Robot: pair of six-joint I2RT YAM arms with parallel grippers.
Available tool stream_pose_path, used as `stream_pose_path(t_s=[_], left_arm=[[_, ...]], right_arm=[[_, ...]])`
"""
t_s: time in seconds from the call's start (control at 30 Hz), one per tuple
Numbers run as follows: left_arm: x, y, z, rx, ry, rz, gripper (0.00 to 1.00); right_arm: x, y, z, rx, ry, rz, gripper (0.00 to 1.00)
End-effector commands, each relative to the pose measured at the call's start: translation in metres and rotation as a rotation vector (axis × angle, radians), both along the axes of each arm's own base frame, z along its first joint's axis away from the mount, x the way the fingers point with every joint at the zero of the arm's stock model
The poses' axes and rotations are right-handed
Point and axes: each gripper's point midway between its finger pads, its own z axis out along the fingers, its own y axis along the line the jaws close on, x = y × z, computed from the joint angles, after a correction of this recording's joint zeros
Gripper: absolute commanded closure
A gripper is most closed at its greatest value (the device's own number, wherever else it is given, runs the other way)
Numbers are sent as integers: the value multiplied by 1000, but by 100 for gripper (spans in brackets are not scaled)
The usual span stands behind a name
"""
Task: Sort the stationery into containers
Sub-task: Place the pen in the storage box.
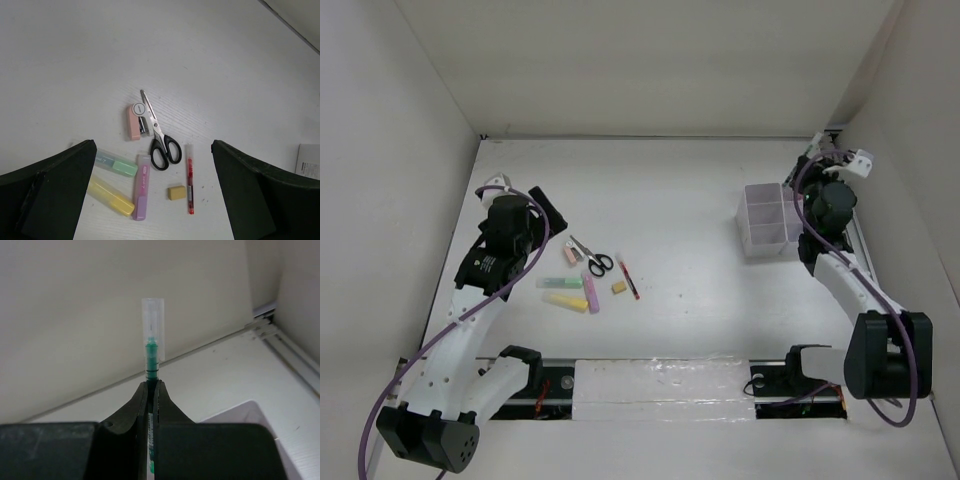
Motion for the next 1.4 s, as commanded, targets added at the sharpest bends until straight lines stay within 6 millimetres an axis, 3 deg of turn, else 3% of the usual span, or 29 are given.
stream_pose_path(t_s=[0.0,0.2,0.33,0.53,0.6,0.8,0.9,1.0,1.37], left_arm=[[5,-3,13,-7,-45,-20,0],[3,-3,17,-12,-68,-20,0],[3,-4,17,-17,-66,-28,0],[1,-4,19,-19,-77,-28,0],[1,-4,19,-19,-77,-28,0],[1,-4,19,-19,-77,-28,0],[1,-4,19,-12,-76,-33,0],[1,-4,19,-12,-76,-33,0],[1,-4,19,-12,-76,-33,0]], right_arm=[[-9,-33,52,46,-214,-119,100],[-6,-70,37,43,-243,-237,100],[10,-80,26,62,-257,-191,100],[28,-87,18,73,-236,-174,100],[37,-83,7,82,-211,-148,100],[50,-84,8,91,-224,-124,100],[55,-83,-6,104,-190,-113,100],[53,-80,-5,110,-205,-100,100],[42,-77,-46,138,-137,-102,100]])
